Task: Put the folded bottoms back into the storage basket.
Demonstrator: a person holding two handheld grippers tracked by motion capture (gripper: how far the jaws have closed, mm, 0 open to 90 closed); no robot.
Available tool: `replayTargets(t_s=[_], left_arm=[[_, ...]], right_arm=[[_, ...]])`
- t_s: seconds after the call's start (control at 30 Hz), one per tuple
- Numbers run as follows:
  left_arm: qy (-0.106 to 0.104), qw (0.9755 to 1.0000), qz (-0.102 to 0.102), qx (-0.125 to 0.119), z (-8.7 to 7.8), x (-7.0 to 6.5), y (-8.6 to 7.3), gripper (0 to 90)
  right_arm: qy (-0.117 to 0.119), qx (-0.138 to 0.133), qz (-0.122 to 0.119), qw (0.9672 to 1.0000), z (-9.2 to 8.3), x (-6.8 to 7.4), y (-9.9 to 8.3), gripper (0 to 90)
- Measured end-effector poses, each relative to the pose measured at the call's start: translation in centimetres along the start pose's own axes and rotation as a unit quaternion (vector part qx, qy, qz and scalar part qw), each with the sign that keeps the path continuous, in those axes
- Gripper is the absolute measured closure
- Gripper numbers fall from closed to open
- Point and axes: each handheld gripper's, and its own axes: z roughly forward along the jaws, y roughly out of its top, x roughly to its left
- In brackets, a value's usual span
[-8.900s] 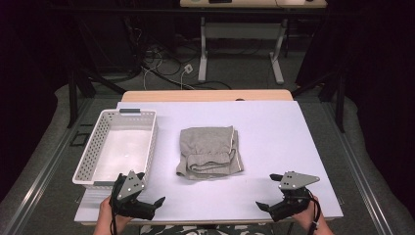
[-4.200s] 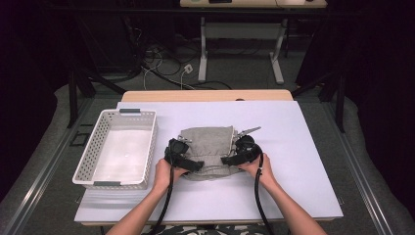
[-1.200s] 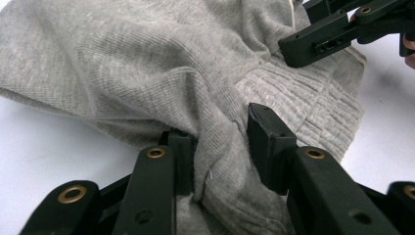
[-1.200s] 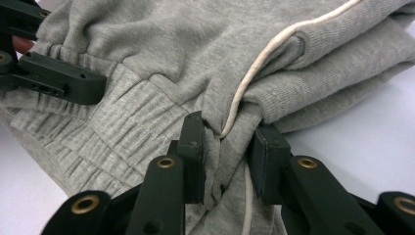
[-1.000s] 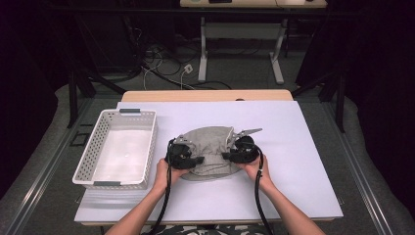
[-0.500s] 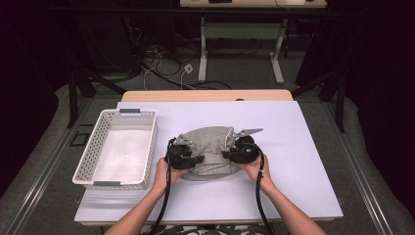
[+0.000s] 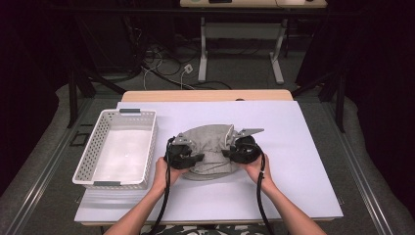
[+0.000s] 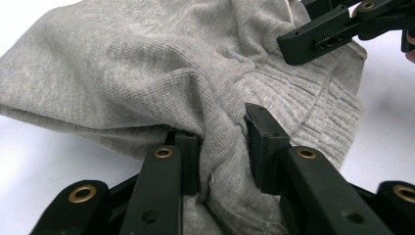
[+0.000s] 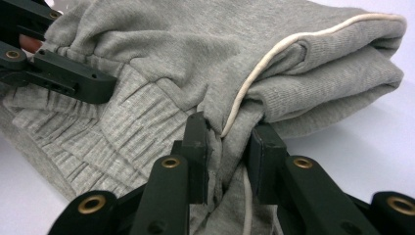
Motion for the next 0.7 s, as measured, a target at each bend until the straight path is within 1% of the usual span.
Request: replayTargets(t_s=[0.17, 0.2, 0.27, 0.3, 0.47, 0.67, 0.7], left_arm=[[-0.003, 1.0, -0.006, -0.006, -0.02, 0.0, -0.01, 71.3], [-0.004, 0.9999, -0.006, -0.007, -0.05, -0.02, 0.0, 71.3], [-0.005, 0.9999, -0.007, -0.008, -0.08, -0.08, 0.02, 71.4], [-0.005, 1.0, -0.004, -0.008, -0.12, -0.06, 0.04, 71.4], [-0.008, 1.0, -0.003, -0.003, -0.4, -0.11, 0.17, 72.5], [-0.011, 0.9998, -0.012, -0.014, -0.73, -0.16, 0.13, 73.4], [-0.012, 0.9998, -0.009, -0.014, -0.77, -0.15, 0.15, 73.4]], right_arm=[[-0.003, -0.003, -0.006, 1.0, -0.19, 0.06, 0.1, 72.9], [-0.002, -0.006, -0.007, 1.0, -0.19, 0.05, 0.08, 72.9], [-0.004, -0.005, -0.009, 0.9999, -0.31, 0.07, 0.12, 72.9], [-0.004, -0.005, -0.007, 1.0, -0.35, 0.13, 0.13, 73.0], [-0.005, -0.01, -0.012, 0.9999, -0.58, 0.34, 0.23, 73.1], [-0.004, -0.013, -0.019, 0.9997, -0.74, 0.54, 0.33, 73.1], [-0.004, -0.015, -0.018, 0.9997, -0.8, 0.56, 0.34, 73.1]])
